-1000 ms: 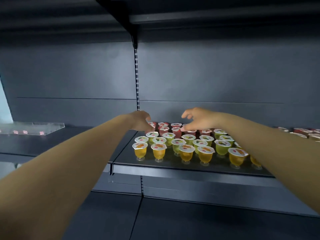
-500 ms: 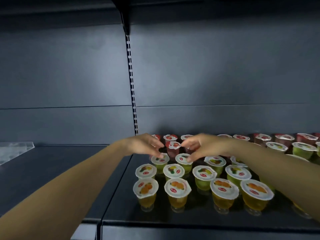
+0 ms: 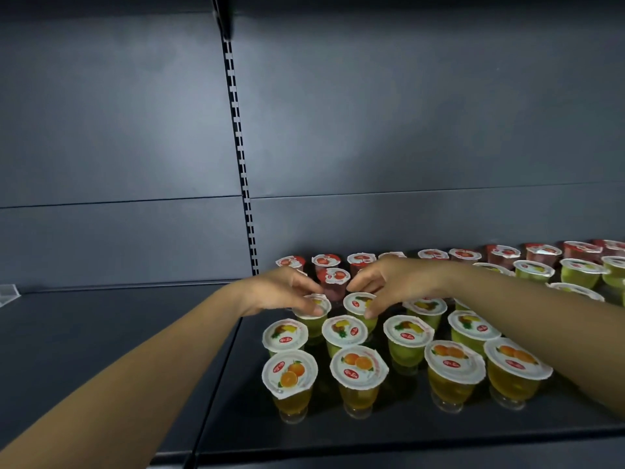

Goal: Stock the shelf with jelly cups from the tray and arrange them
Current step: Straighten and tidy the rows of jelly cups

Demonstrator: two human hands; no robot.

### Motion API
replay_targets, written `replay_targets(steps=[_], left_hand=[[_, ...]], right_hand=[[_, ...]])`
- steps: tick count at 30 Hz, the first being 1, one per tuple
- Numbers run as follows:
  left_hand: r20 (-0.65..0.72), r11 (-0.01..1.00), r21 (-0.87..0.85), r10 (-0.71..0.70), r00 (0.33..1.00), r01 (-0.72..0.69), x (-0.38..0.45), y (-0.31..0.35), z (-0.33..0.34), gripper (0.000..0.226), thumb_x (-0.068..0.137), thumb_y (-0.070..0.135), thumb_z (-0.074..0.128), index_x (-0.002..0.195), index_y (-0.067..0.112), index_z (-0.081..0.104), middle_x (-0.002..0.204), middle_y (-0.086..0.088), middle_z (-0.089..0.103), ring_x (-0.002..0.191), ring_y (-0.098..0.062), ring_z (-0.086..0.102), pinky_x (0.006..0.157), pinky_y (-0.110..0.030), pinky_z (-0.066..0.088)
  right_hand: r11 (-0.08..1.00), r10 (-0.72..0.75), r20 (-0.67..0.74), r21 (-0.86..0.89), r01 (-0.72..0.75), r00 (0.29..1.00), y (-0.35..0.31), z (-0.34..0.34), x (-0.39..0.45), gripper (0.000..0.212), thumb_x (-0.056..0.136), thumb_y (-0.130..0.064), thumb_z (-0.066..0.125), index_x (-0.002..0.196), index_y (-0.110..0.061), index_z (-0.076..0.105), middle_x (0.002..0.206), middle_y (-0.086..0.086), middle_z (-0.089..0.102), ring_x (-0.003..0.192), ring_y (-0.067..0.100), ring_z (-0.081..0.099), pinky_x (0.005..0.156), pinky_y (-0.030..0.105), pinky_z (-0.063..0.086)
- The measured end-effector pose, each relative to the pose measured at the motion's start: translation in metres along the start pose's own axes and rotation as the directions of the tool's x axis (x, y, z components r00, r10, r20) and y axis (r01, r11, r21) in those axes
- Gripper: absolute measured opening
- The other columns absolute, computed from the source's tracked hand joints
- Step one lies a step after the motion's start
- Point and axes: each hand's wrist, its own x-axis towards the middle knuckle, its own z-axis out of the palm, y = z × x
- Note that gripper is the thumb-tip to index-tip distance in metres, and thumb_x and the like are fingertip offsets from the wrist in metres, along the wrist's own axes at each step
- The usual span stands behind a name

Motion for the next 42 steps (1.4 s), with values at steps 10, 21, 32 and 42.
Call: replay_targets(steps=[10,21,32,42], left_hand=[[0.055,0.999,-0.014,0.043,0.998,-0.042,0.000,-0.001,-0.003,0.035,0.080,0.018,0.073,0.113,0.026,0.065,0.117,0.010,0.064,0.110,-0.007,0.058,0.092,-0.017,0.046],[-0.040,0.992,0.123,0.004,0.999,0.001,0.005,-0.006,-0.009,0.043,0.078,0.022,0.075,0.120,0.018,0.066,0.121,0.006,0.065,0.110,-0.010,0.059,0.103,-0.030,0.044],[-0.098,0.997,0.060,-0.038,0.994,0.044,-0.001,-0.019,-0.015,0.045,0.079,0.018,0.075,0.122,0.019,0.063,0.129,0.008,0.059,0.117,-0.006,0.051,0.100,-0.021,0.033],[-0.083,0.995,0.081,-0.046,0.996,0.052,-0.005,-0.020,-0.019,0.042,0.080,0.015,0.073,0.121,0.017,0.065,0.130,0.008,0.059,0.119,-0.007,0.051,0.098,-0.020,0.034]], right_hand=[[0.999,-0.009,-0.011,-0.035,0.009,1.000,0.000,0.000,0.008,0.045,0.084,-0.018,0.071,0.128,-0.019,0.060,0.129,-0.008,0.060,0.117,0.011,0.057,0.100,0.031,0.048],[0.995,-0.017,-0.057,-0.098,0.012,0.998,-0.002,0.003,0.011,0.041,0.084,-0.021,0.072,0.124,-0.020,0.063,0.132,-0.007,0.057,0.121,0.014,0.052,0.100,0.032,0.045],[0.996,-0.026,-0.090,-0.085,0.019,0.996,-0.007,0.010,0.017,0.046,0.085,-0.022,0.070,0.129,-0.021,0.059,0.133,-0.005,0.057,0.119,0.014,0.052,0.092,0.025,0.043],[0.998,-0.042,-0.055,-0.052,0.039,0.998,-0.013,0.010,0.021,0.046,0.084,-0.017,0.071,0.129,-0.017,0.059,0.129,-0.003,0.060,0.114,0.013,0.056,0.098,0.031,0.047]])
